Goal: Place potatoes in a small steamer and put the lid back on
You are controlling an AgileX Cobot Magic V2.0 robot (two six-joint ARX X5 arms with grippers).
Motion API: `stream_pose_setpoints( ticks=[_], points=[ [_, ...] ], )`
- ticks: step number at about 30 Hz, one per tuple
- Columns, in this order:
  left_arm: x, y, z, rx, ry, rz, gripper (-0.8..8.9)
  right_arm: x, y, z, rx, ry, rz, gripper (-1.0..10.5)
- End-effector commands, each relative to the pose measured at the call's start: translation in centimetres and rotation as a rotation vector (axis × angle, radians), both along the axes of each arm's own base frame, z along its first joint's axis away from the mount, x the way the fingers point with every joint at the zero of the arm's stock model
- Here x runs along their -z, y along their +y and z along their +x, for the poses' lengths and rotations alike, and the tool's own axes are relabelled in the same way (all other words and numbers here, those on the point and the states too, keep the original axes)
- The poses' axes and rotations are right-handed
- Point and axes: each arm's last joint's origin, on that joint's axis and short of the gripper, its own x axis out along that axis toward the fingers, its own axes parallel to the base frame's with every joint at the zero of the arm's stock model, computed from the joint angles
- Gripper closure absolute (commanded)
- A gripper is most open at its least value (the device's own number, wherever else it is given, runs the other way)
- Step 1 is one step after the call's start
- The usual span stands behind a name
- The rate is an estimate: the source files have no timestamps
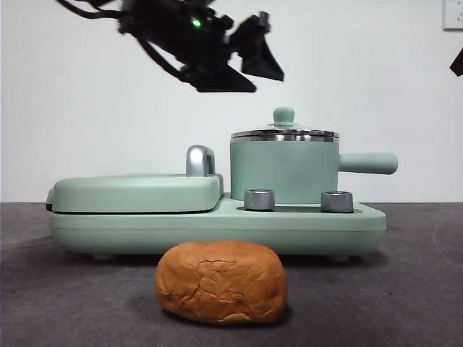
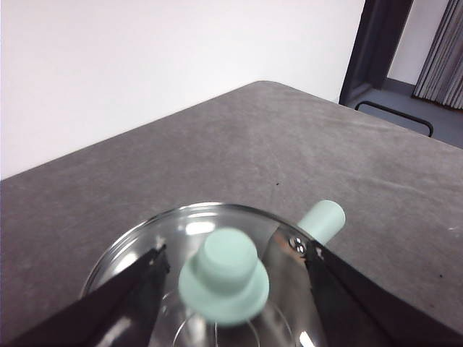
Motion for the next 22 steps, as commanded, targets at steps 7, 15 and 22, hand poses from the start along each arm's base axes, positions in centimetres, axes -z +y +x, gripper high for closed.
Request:
stream_pose_setpoints(
  ticks=[7, 15, 22],
  points=[
    [1.6, -3.0, 3.0, 0.016, 0.01, 0.008, 5.05, -0.6, 0.1, 0.1, 0.004, -0.014, 0.016, 7.1],
    [3.5, -3.4, 3.6, 0.024, 0.019, 0.055, 5.06, -0.6, 0.1, 0.1, 0.004, -0.014, 0.016, 7.1],
    [3.5, -3.5, 3.5, 0.031, 0.004, 0.07, 7.02, -0.6, 0.0, 0.1, 0.026, -0.015, 0.003, 7.1]
  ],
)
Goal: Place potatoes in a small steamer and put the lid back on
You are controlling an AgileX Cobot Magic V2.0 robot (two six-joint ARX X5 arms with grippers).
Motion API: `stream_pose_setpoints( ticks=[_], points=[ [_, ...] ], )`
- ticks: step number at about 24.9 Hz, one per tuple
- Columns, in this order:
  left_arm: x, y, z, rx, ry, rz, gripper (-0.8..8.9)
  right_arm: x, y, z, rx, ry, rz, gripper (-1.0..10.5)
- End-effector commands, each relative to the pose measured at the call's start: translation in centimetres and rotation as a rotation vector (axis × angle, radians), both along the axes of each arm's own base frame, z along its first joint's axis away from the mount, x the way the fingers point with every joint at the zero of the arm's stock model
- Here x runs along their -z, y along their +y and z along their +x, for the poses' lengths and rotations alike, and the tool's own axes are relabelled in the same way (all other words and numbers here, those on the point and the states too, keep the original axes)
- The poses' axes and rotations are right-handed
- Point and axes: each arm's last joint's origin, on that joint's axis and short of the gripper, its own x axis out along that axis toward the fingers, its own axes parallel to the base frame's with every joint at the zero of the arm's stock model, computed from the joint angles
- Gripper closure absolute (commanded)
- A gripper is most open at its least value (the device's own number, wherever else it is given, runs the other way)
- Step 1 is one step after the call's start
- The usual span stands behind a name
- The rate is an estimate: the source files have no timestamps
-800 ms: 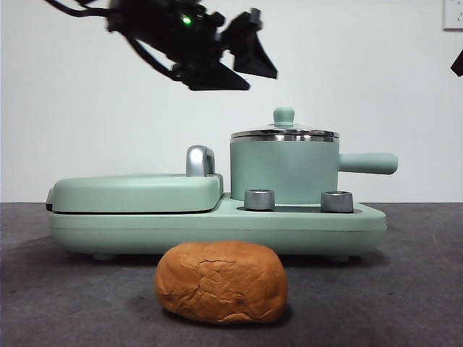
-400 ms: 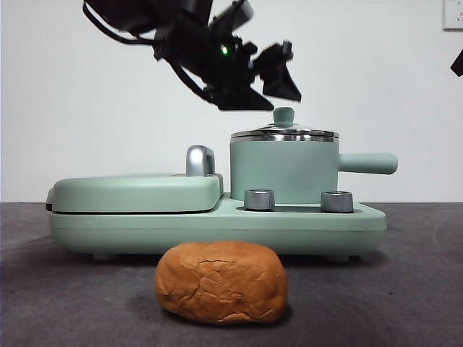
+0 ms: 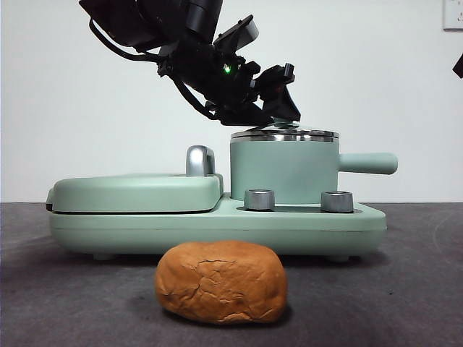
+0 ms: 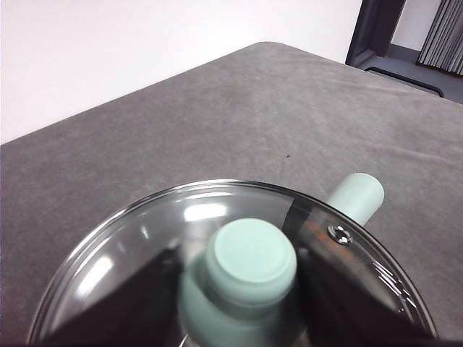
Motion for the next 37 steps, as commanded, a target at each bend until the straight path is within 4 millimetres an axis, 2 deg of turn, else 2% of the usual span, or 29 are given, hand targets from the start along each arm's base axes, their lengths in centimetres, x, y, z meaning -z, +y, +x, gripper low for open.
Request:
stream_pose_setpoints(
  ticks=[1, 3, 11, 16, 26, 37],
  points=[
    [0.0, -0.8, 0.2, 0.015, -0.027, 0.005, 7.51, -0.6, 0.1, 0.1, 0.006, -0.015, 0.015, 7.1],
    [0.0, -0.8, 0.2, 0.021, -0.044, 0.018, 8.08, -0.6, 0.1, 0.1, 0.006, -0.014, 0.015, 7.1],
    [-0.1, -0.8, 0.2, 0.052, -0.143, 0.084, 8.08, -0.6, 0.1, 0.1, 0.007, -0.014, 0.015, 7.1],
    [-1.1, -0.6, -0.1, 0.052, -0.17, 0.076, 8.08, -0.6, 0.1, 0.1, 0.007, -0.014, 0.015, 7.1],
    [-5.1, 0.5, -1.7, 0.04, -0.2, 0.023, 8.07, -0.6, 0.1, 0.1, 0.005, -0.014, 0.016, 7.1],
    [-10.1, 4.2, -5.3, -0.044, -0.026, 0.033, 8.04, -0.6, 0.4, 0.0, -0.026, -0.014, 0.019, 7.1]
  ],
)
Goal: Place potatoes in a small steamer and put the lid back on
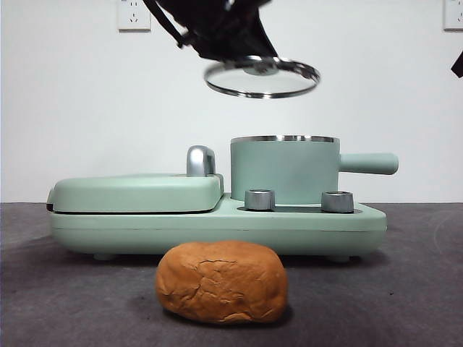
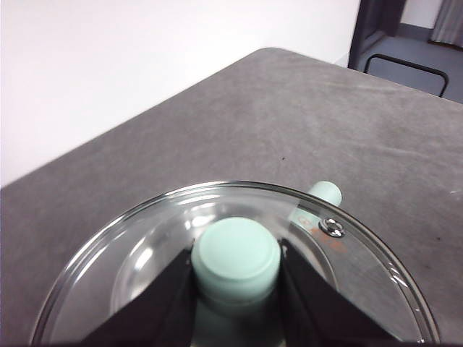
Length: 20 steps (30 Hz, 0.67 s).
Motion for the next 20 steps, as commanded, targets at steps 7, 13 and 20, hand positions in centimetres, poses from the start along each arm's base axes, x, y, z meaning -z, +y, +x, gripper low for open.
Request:
stream_pose_setpoints(
  ticks=[7, 13, 20],
  points=[
    [-3.8, 4.1, -2.8, -0.065, 0.027, -0.02, 8.03, -0.6, 1.0, -0.2, -0.07, -0.012, 0.018, 7.1],
    [-2.9, 7.9, -5.8, -0.129, 0.055, -0.026, 8.03, -0.2, 2.3, -0.1, -0.154, 0.017, 0.011, 7.1],
    [-0.9, 12.1, -10.2, -0.23, 0.088, -0.06, 8.04, 0.6, 4.4, 0.6, -0.275, 0.061, -0.012, 7.0]
  ],
)
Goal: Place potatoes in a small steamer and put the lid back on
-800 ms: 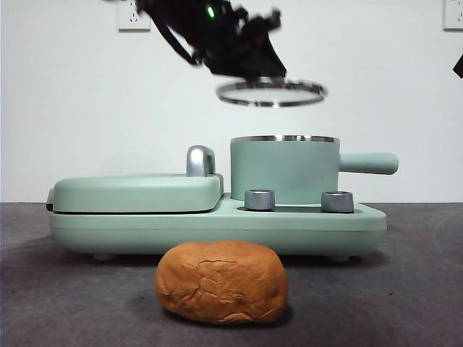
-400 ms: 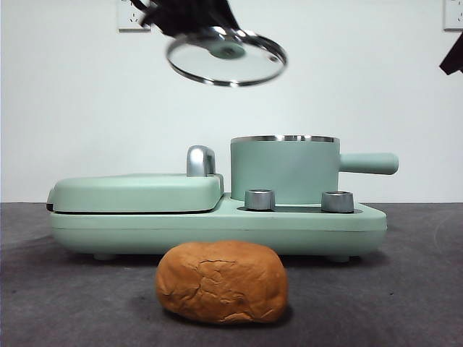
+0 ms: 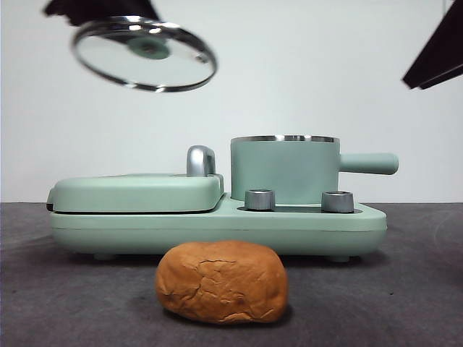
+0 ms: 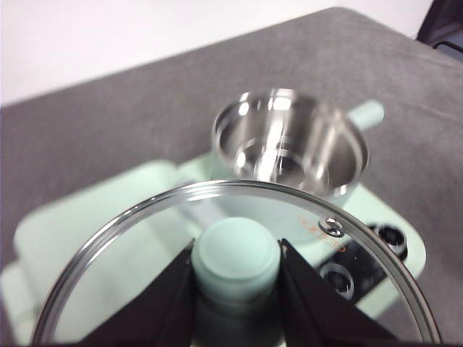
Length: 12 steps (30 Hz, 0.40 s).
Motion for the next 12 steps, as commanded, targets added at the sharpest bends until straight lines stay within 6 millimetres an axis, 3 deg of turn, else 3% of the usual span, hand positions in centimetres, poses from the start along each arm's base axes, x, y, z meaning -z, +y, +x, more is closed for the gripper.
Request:
stream_pose_setpoints(
  ticks=[1, 12],
  points=[
    [-0.6, 1.3, -1.7, -0.045, -0.045, -0.058, 8.04, -0.3, 1.1, 0.4, -0.053, -0.005, 0.008, 6.9],
    [-0.4, 5.4, -6.7, -0.18, -0.003, -0.031, 8.04, 2.0, 5.8, 1.4, -0.25, 0.073, -0.043, 6.6]
  ],
)
